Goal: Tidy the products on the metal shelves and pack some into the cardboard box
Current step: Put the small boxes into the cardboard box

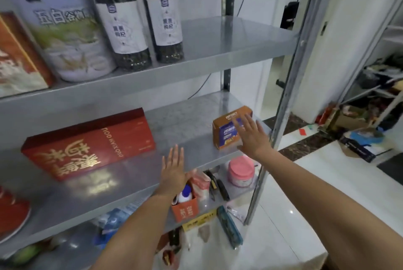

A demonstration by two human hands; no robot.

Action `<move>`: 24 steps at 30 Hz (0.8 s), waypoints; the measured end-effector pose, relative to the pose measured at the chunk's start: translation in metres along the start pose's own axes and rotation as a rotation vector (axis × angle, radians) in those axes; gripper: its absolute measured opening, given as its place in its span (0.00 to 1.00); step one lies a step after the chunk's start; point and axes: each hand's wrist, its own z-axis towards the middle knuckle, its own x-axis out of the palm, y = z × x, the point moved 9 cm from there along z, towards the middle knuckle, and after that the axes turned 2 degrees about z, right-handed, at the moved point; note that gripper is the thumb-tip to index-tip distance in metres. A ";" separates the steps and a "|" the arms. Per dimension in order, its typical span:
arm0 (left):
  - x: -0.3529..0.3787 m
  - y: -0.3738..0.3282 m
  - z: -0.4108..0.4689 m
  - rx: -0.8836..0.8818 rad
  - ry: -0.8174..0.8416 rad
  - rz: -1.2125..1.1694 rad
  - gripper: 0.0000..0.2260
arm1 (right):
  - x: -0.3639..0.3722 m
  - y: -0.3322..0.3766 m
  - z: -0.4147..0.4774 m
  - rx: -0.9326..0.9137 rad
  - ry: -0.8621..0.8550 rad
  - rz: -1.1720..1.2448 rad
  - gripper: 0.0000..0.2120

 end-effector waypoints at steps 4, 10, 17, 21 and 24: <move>0.002 0.011 0.027 0.079 0.065 0.042 0.64 | -0.007 0.003 0.036 0.022 -0.081 0.018 0.44; 0.006 0.016 0.051 0.143 0.061 0.048 0.46 | 0.005 -0.005 0.074 0.054 0.070 -0.018 0.43; 0.012 0.018 0.053 0.150 0.023 0.064 0.42 | 0.004 -0.006 0.078 0.065 0.038 0.069 0.32; 0.008 0.017 0.051 0.159 0.016 0.038 0.49 | 0.002 0.008 0.066 0.037 0.031 0.115 0.31; -0.003 0.002 0.044 0.206 0.062 -0.192 0.42 | -0.003 0.018 0.056 0.016 -0.005 0.130 0.30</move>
